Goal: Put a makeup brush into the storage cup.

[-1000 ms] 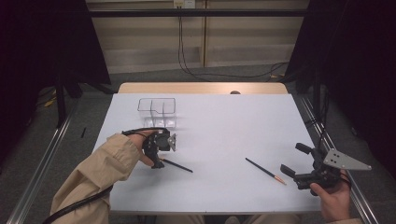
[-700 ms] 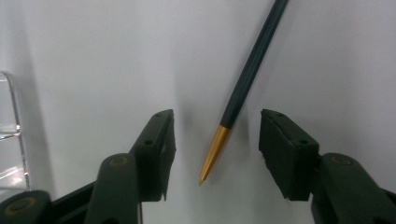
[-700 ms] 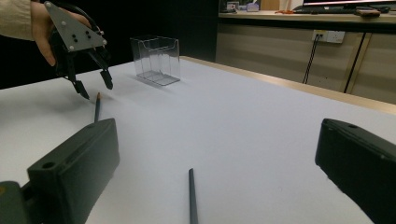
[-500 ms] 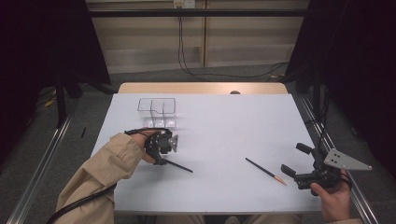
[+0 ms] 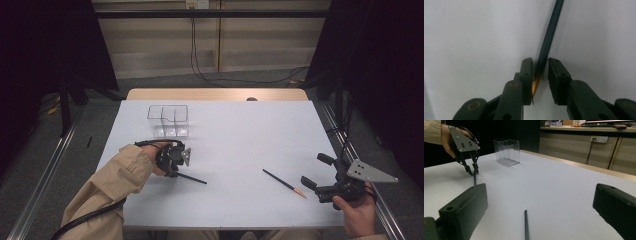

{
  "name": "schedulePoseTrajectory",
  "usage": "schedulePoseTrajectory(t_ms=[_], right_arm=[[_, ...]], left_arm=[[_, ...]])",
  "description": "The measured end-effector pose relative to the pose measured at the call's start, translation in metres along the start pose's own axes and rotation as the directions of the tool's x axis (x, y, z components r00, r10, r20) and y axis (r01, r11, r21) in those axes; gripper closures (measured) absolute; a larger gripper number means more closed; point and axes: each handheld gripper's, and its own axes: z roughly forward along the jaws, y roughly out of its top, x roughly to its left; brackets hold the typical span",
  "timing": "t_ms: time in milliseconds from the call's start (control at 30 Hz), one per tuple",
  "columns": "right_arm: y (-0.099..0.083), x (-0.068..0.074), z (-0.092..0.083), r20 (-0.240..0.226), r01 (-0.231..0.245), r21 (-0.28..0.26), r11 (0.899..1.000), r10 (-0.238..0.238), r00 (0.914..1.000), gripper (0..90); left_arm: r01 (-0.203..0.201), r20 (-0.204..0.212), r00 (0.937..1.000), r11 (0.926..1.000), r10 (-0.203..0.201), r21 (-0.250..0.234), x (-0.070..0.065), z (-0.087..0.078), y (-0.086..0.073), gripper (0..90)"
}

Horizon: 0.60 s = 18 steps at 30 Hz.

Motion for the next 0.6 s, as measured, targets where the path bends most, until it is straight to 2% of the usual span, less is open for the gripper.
schedulePoseTrajectory(t_ms=[167,367,433,600], right_arm=[[-0.0002,0.0002,0.0001,-0.001,0.001,0.003,1.0,-0.001,1.0,0.0],[-0.0002,0.0005,0.0007,-0.001,0.004,0.005,1.0,-0.004,1.0,0.0],[-0.0002,0.0007,0.0006,-0.002,0.002,0.006,1.0,-0.002,1.0,0.0],[0.0,0.0007,0.0007,-0.003,0.007,0.008,1.0,-0.007,1.0,0.0]], left_arm=[[0.042,0.014,0.999,0.9991,-0.042,0.01,-0.0014,0.0005,0.0009,83.0],[0.077,0.016,0.9969,0.997,-0.077,0.005,-0.0013,0.001,-0.0001,83.4],[0.094,0.016,0.9954,0.9954,-0.094,0.016,-0.0009,0.0008,0.001,83.5],[0.094,0.007,0.9955,0.9951,-0.094,0.031,-0.002,0.0012,0.0034,84.1]])
